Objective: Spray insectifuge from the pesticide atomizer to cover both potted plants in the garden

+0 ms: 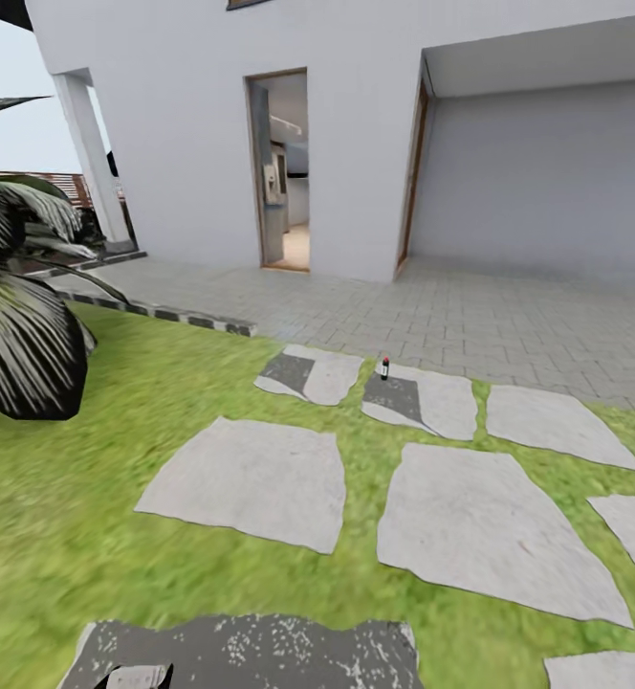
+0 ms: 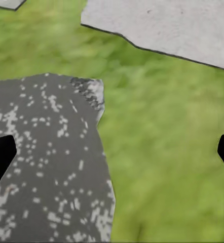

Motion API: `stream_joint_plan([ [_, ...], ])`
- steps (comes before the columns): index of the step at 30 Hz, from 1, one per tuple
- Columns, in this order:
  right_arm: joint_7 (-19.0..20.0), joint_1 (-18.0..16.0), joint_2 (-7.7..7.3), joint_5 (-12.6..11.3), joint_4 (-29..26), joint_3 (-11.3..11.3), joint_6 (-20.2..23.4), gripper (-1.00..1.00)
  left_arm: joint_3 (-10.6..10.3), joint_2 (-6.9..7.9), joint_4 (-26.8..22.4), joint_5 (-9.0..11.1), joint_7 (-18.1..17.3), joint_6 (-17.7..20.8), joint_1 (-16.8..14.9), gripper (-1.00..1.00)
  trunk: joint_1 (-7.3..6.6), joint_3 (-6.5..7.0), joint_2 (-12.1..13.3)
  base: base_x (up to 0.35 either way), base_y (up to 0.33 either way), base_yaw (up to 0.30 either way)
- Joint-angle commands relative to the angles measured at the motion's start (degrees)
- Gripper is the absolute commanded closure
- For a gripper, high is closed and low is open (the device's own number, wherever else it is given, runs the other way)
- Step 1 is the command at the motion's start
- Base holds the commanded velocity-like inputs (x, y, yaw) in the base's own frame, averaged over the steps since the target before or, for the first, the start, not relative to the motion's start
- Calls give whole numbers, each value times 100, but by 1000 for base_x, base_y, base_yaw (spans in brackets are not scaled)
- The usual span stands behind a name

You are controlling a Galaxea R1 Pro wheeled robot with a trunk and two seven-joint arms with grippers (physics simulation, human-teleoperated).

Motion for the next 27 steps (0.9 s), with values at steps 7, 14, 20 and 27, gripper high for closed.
stream_joint_plan([
  [7, -19, -4, 3, 60, 4, -17, -16, -100, 48, -2, 3, 2, -56, -11, -2, -100, 2, -5, -2, 339, 0, -275],
  [14, -27, -2, 3, 60, -1, -16, -26, -100, 48, -2, 3, 2, -56, -11, -2, -100, 2, -5, -2, 339, 0, -161],
  [20, -28, -2, 3, 68, -1, -2, -33, -100, 48, -2, 3, 2, -56, -11, -2, -100, 2, -5, -2, 339, 0, -12],
  [27, -28, -4, 3, 69, -1, 7, -31, -100, 48, -2, 3, 2, -56, -11, -2, -100, 2, -5, -2, 339, 0, -1],
])
